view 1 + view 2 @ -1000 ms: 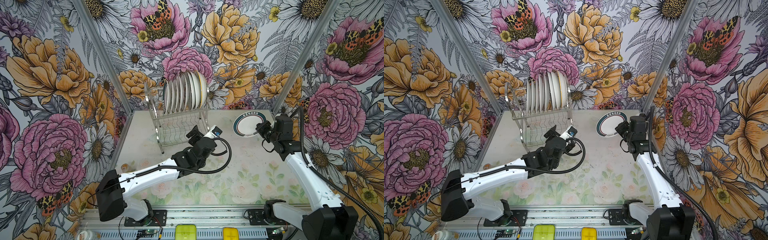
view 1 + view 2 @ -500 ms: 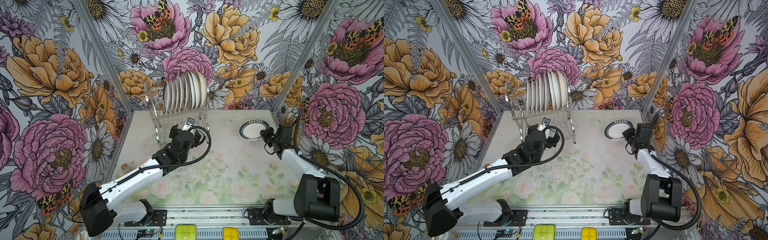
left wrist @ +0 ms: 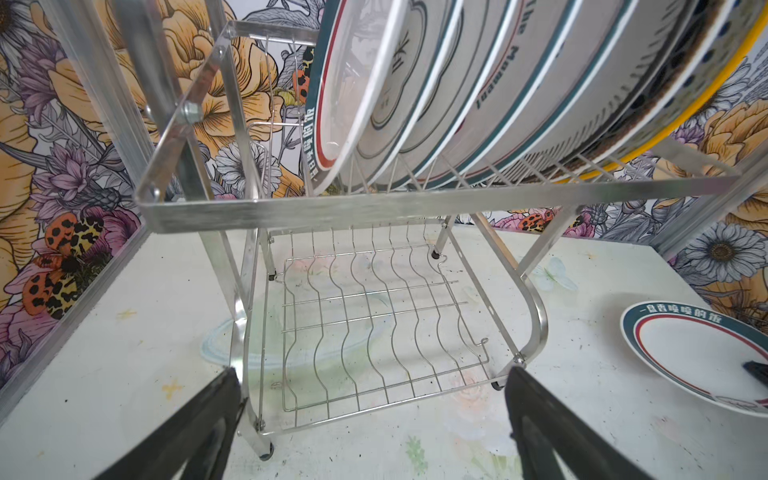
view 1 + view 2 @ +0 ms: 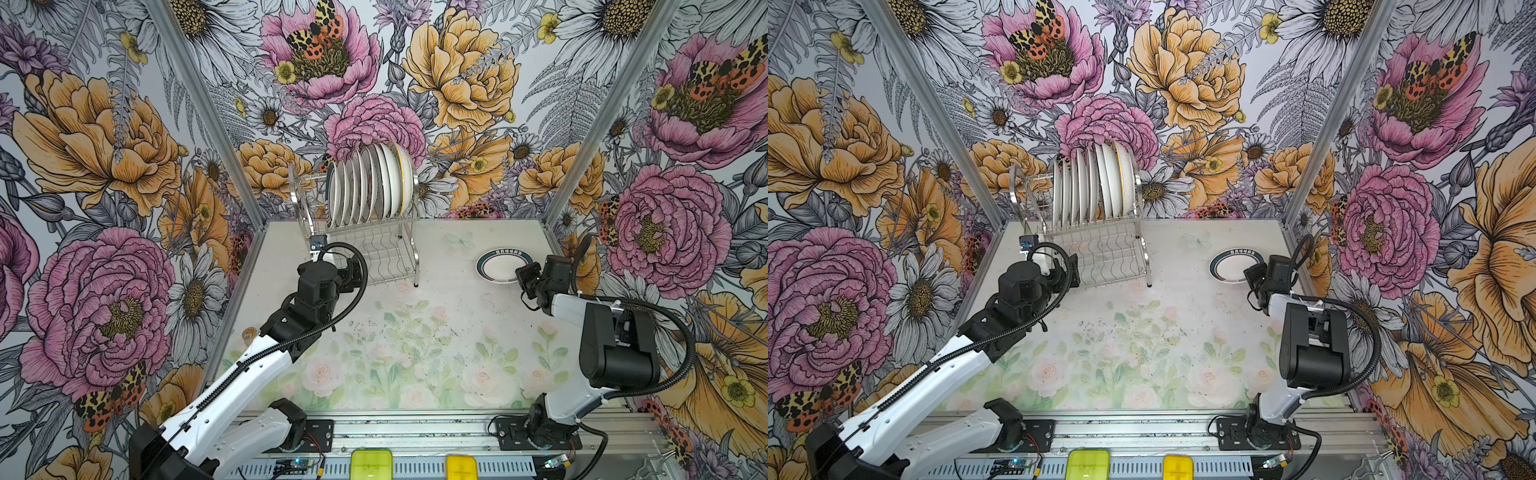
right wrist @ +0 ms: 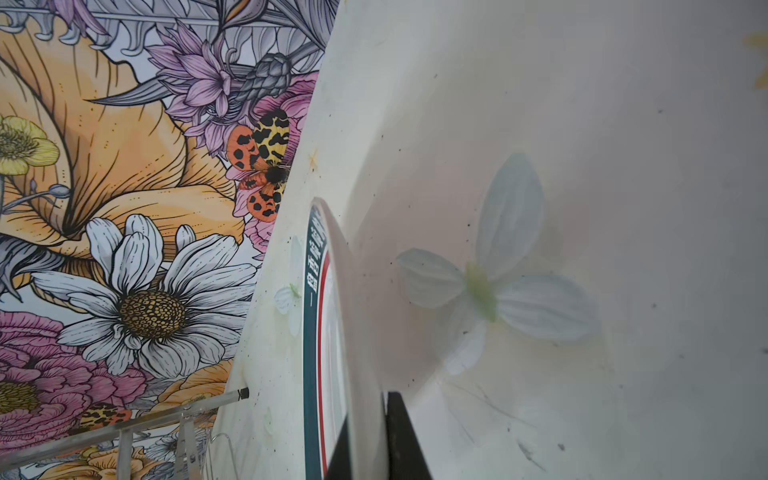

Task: Unload the plates from the dish rack
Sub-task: 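Carry the plate away with the right gripper while the left gripper draws back, then lower the plate flat onto the table and open the right gripper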

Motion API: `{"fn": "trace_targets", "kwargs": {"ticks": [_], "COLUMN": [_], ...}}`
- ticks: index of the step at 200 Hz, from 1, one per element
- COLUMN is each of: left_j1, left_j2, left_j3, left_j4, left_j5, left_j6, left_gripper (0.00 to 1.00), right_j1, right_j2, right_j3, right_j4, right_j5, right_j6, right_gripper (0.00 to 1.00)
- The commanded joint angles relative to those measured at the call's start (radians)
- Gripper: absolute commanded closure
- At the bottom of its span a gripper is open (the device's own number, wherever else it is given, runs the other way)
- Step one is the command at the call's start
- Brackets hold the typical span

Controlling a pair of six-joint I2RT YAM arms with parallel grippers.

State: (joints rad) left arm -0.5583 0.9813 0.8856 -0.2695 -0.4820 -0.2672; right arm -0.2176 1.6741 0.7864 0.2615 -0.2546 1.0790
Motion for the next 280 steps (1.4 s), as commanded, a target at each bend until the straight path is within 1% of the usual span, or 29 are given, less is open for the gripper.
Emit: {"fn": "trace_targets", "kwargs": {"ticks": [1, 61, 103, 145, 203, 242, 265, 280], "left_j1": [0.019, 0.052, 0.058, 0.059, 0.059, 0.060, 0.061, 0.063], "left_j2": [-0.021, -0.009, -0.008, -0.008, -0.013, -0.020, -0.017, -0.012], "left_j3": [-0.010, 0.004, 0.024, 0.028, 0.024, 0.034, 0.061, 0.082], "left_j4": [-0.033, -0.063, -0.096, -0.110, -0.112, -0.137, -0.173, -0.202], "left_j5": [0.059, 0.067, 0.089, 0.080, 0.086, 0.076, 0.068, 0.068], "left_j6": [-0.060, -0.104, -0.098, -0.096, -0.092, -0.097, -0.120, -0.127], "left_gripper": [0.01, 0.01, 0.01, 0.01, 0.01, 0.01, 0.01, 0.01], "right_j1": [-0.002, 0.011, 0.018, 0.030, 0.048, 0.059, 0.069, 0.076], "right_j2": [0.039, 0.122, 0.177, 0.231, 0.284, 0.312, 0.329, 0.336], "right_j3": [0.034, 0.033, 0.048, 0.100, 0.146, 0.184, 0.213, 0.229], "right_j4": [0.109, 0.170, 0.175, 0.139, 0.101, 0.057, 0.019, -0.004], "right_j5": [0.027, 0.047, 0.038, 0.017, 0.011, 0.010, 0.015, 0.019], "right_j6": [0.036, 0.072, 0.086, 0.087, 0.102, 0.106, 0.107, 0.110], "right_gripper": [1.00, 1.00, 1.00, 0.89, 0.80, 0.70, 0.61, 0.58]}}
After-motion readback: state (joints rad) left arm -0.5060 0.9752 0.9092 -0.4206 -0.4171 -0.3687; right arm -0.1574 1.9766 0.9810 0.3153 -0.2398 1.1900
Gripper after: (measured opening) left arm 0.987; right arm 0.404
